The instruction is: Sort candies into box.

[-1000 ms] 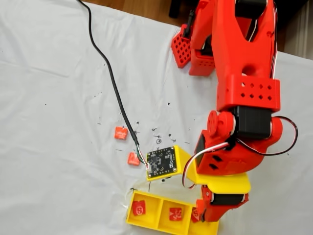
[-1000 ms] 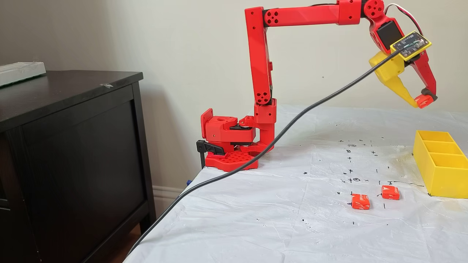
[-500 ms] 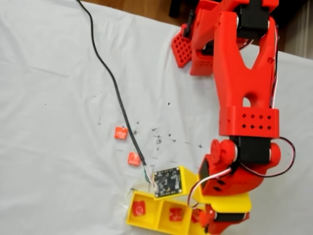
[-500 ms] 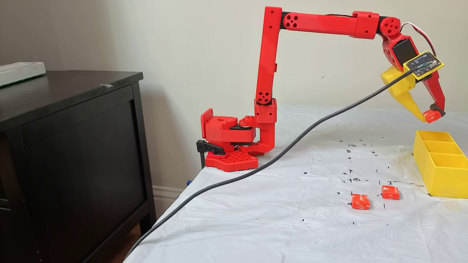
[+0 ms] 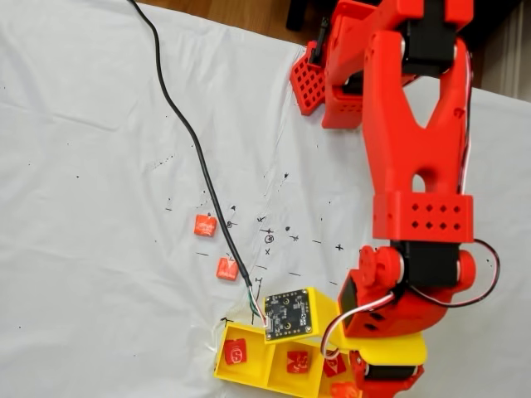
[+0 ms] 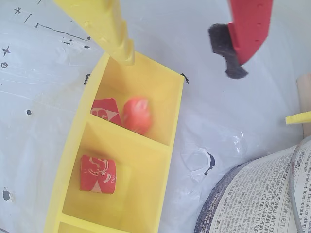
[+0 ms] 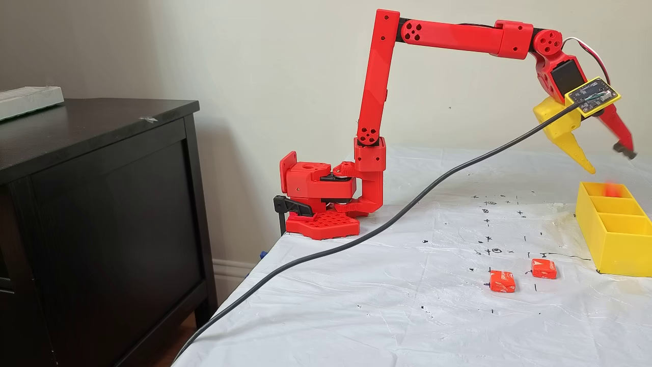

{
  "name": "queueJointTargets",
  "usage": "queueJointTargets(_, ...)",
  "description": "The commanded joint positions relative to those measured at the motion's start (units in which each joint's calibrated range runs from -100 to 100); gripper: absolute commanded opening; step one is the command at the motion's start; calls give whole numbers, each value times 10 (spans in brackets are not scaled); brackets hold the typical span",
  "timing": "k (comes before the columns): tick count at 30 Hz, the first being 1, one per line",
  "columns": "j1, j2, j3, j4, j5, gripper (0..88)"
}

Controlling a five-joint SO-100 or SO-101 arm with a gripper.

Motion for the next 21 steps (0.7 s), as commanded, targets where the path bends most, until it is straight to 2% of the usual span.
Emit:
queueJointTargets(1,-13,-15,-58,-1,-4,339)
queueJointTargets(11,-12,-33,-51,13,0,301)
queueJointTargets(14,-9,-49,-43,21,1,240)
queueJointTargets(15,-8,-62,-36,29,2,138)
queueJointTargets(18,-5,-84,-14,34,5,16)
queueJointTargets(21,-4,-108,18,35,11,6)
